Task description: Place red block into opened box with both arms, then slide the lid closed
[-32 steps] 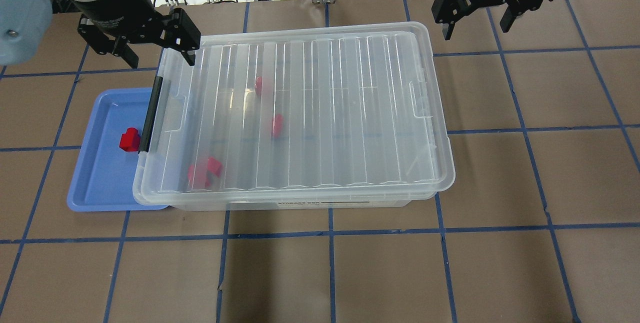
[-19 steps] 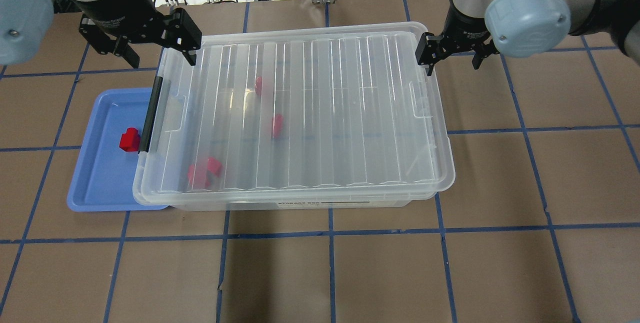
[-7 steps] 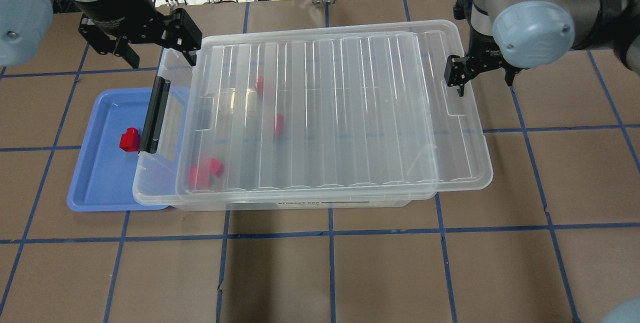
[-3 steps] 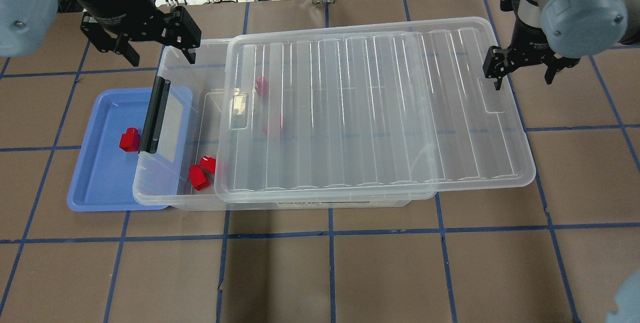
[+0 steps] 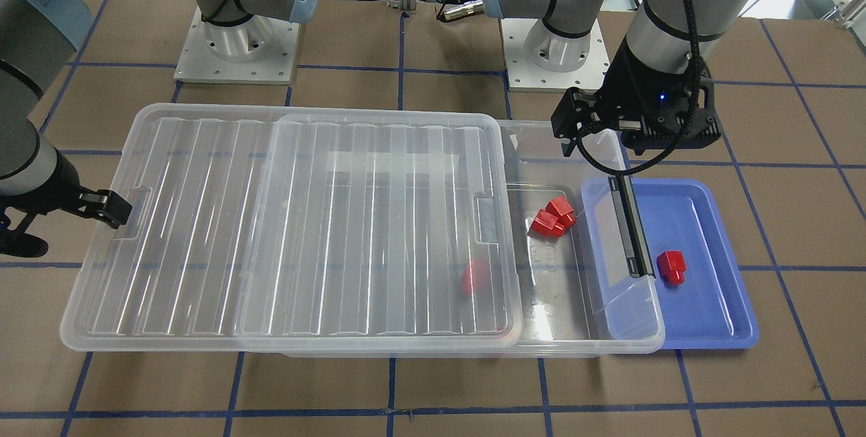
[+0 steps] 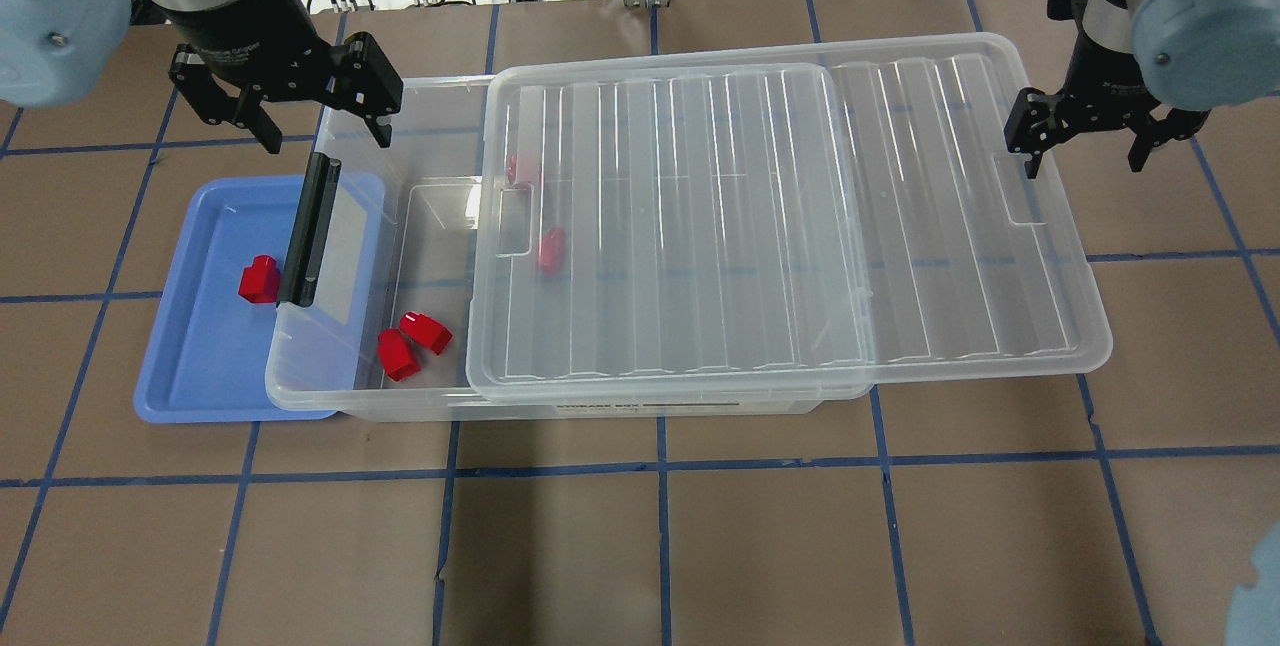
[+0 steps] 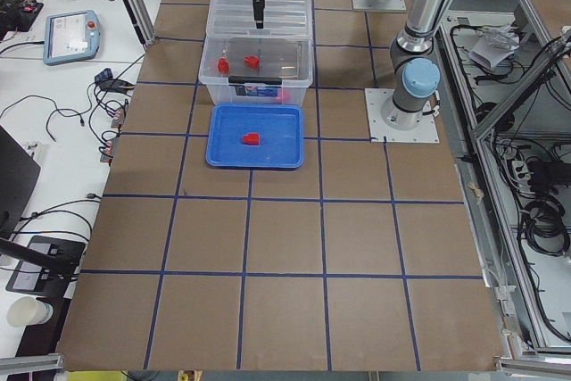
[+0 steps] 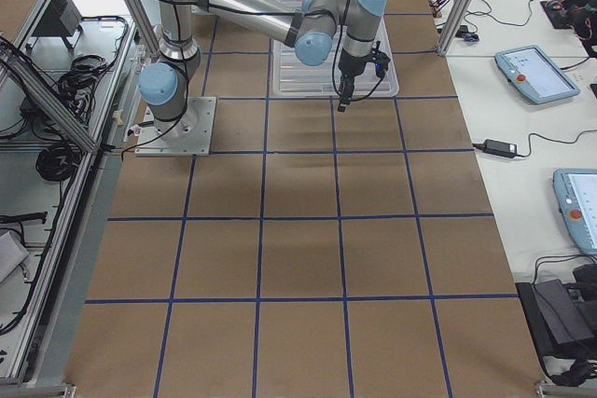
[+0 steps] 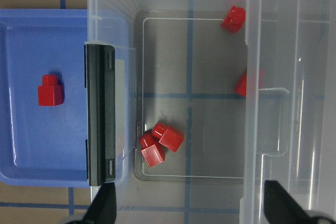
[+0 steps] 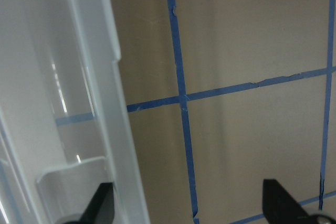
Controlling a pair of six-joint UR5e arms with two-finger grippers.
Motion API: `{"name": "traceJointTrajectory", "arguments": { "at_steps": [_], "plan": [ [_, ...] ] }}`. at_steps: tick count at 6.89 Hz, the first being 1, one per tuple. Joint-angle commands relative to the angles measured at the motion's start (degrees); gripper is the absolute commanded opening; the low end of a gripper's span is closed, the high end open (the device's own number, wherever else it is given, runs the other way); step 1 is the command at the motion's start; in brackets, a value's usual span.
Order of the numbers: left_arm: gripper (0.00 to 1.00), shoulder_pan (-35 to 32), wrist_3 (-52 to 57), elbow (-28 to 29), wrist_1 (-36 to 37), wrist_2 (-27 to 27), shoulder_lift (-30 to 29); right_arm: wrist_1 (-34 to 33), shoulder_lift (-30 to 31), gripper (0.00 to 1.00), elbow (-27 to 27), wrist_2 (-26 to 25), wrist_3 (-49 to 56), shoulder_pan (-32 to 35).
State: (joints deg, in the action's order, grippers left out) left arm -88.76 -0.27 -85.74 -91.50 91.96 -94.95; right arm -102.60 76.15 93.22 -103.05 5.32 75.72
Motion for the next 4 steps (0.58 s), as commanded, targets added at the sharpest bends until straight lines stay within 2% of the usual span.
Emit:
{"name": "traceJointTrajectory", "arguments": {
  "at_steps": [1, 3, 4],
  "plan": [
    [1.00, 1.56, 0.18, -0.22, -0.17, 5.04, -1.98, 0.12, 0.75, 1.00, 0.12, 0.22, -0.05, -0.84],
    [1.00, 9.09, 4.98, -1.79, -0.26, 3.41, -3.74, 0.12, 1.54, 1.00, 0.03, 0.39, 0.04, -0.57],
    [1.00, 11.39, 13.72, -4.50, 3.39, 3.23, -4.71, 0.12, 1.98, 1.00, -1.01, 1.18, 0.47, 0.21]
  ]
}}
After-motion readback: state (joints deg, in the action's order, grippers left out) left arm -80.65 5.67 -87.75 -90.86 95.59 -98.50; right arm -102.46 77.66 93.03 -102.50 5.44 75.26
